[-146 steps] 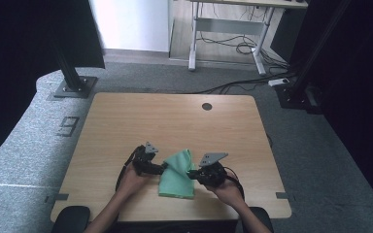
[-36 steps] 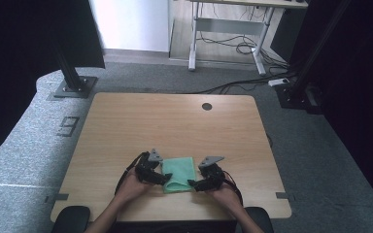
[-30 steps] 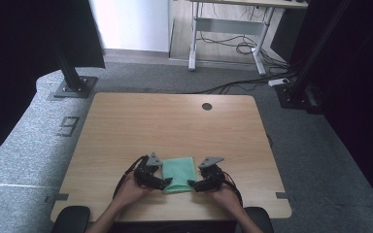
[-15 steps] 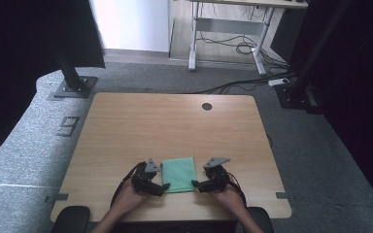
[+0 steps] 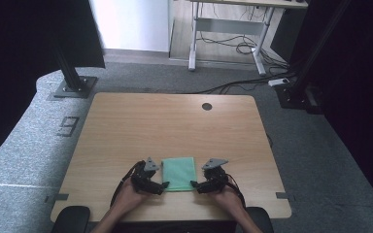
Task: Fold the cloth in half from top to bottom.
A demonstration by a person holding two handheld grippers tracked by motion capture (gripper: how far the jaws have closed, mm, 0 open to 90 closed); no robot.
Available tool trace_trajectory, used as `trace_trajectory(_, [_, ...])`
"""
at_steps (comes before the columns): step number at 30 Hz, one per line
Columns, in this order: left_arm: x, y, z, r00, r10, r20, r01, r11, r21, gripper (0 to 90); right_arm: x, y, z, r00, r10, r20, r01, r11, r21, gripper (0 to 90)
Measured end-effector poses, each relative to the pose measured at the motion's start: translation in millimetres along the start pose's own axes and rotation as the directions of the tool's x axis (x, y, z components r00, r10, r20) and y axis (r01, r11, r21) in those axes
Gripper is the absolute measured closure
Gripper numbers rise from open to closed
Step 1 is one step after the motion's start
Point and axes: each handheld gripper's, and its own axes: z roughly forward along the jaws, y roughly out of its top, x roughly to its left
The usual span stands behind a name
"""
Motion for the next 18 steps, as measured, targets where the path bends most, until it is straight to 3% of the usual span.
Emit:
trace_trajectory(7, [16.2, 8.0, 4.9, 0.9994, -0.026, -0.022, 0.026, 0.9996, 0.009, 9.1, -1.1, 9.9, 8.7, 0.9996, 0.003, 0.029, -0.003, 1.0, 0.0, 18.6])
trace_trajectory(9, [18.4, 13.2, 4.2, 0.9998, 0.005, -0.017, -0.005, 0.9996, 0.028, 9.0, -2.5, 11.8, 10.4, 0.9995, 0.007, 0.03, -0.007, 1.0, 0.004, 18.4])
trace_trajectory(11, [22.2, 22.8, 2.2, 0.9989, 0.022, -0.041, -0.021, 0.9997, 0.015, 7.8, -3.6, 12.4, 11.3, 0.9996, 0.01, 0.027, -0.01, 1.0, 0.004, 18.2])
trace_trajectory(15, [39.0, 47.4, 0.2, 0.9986, -0.036, -0.037, 0.034, 0.9978, -0.058, 10.3, -3.3, 11.6, 11.6, 0.9993, 0.022, 0.03, -0.022, 1.0, -0.003, 18.0])
trace_trajectory(18, [52.7, 59.1, 5.8, 0.9955, -0.058, -0.075, 0.053, 0.9965, -0.065, 11.2, -3.0, 11.4, 11.5, 0.9991, 0.027, 0.031, -0.027, 1.0, -0.003, 18.0])
